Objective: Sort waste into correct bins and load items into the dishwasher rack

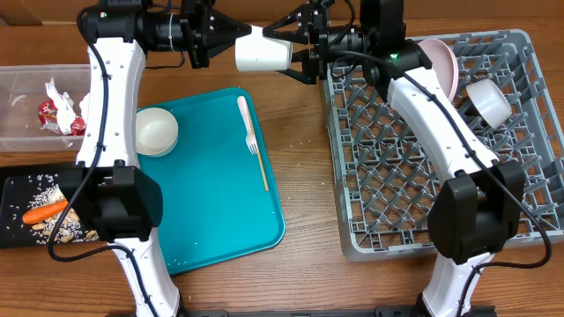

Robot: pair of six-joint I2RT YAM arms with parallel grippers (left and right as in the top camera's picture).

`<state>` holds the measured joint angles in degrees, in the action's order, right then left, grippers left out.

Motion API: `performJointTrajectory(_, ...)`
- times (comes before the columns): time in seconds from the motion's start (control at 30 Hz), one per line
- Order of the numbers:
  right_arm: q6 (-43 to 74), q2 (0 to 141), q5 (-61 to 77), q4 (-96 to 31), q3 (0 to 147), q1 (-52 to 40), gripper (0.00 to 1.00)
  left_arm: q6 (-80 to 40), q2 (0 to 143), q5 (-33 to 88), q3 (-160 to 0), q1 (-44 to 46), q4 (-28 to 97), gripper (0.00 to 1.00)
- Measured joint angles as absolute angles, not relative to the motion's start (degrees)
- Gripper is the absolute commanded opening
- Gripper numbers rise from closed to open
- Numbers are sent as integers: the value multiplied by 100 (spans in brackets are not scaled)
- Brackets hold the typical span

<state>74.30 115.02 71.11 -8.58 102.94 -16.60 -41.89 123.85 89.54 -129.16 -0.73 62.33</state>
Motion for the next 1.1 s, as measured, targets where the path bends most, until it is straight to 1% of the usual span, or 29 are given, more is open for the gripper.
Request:
performJointTrajectory(0.17, 7428, 11502, 7109, -856, 10294, -1660, 76, -4187, 12385, 8956, -12916, -73, 6233, 4)
performJointTrajectory(0.4, 7428, 11502, 7105, -854, 10294, -1660, 69, -4187, 12376, 8956, -12916, -84, 6230, 4)
performJointTrajectory(0.63, 7428, 11502, 7105, -838, 10294, -1660, 69, -4189, 12376, 8956, -12916, -84, 6228, 5)
performJointTrajectory(0.77, 7428, 11502, 7094, -836, 10294, -1660, 64, -4189, 12376, 8956, -12916, -86, 6167, 10)
performJointTrajectory(0.83, 7430, 11502, 7089, -827, 10294, -1660, 60, -4191, 12376, 8956, -12916, -86, 6143, 11)
performJointTrajectory(0.9, 7428, 11502, 7070, -821, 10294, -1658, 59, -4191, 12376, 8954, -12916, -86, 6121, 12)
performJointTrajectory(1.1, 7426, 11502, 7043, -821, 10294, -1658, 51, -4191, 12376, 8954, -12916, -86, 6010, 15)
